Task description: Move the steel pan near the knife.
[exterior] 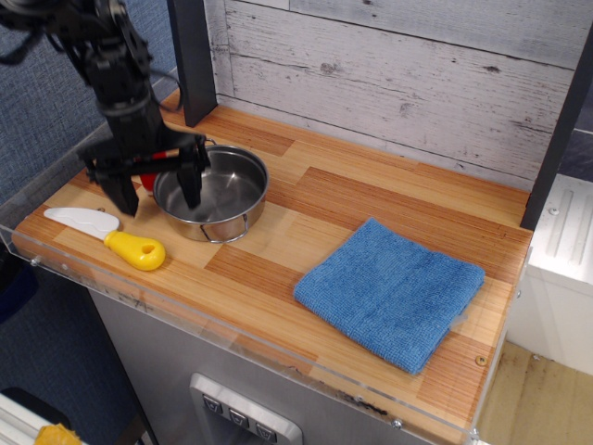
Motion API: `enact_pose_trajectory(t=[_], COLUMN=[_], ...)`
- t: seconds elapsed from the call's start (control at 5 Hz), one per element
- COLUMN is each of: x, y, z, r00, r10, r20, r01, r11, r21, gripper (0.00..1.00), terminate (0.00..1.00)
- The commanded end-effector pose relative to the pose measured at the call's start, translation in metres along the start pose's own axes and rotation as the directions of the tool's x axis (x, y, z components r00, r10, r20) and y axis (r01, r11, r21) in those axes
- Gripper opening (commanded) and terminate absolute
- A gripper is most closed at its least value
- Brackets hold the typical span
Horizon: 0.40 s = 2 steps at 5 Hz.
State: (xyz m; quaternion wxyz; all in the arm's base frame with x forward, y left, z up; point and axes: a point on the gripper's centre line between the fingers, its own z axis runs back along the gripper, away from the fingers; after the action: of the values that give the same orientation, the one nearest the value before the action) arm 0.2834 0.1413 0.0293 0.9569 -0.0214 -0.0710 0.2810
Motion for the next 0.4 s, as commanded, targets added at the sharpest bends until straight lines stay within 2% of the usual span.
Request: enact_pose_trajectory(t=[0.0, 0.2], x=[0.009, 0.007], y=[-0.005, -0.005], z=[0.057, 0.081], r00=[0.995, 0.992], r10=[-0.038, -0.079], r20=[0.097, 0.095], r01=[0.041, 0.08], r11=[0.999, 0.997], r21=[-0.023, -0.013], gripper=[1.0, 1.0], terminate=[0.0, 0.0])
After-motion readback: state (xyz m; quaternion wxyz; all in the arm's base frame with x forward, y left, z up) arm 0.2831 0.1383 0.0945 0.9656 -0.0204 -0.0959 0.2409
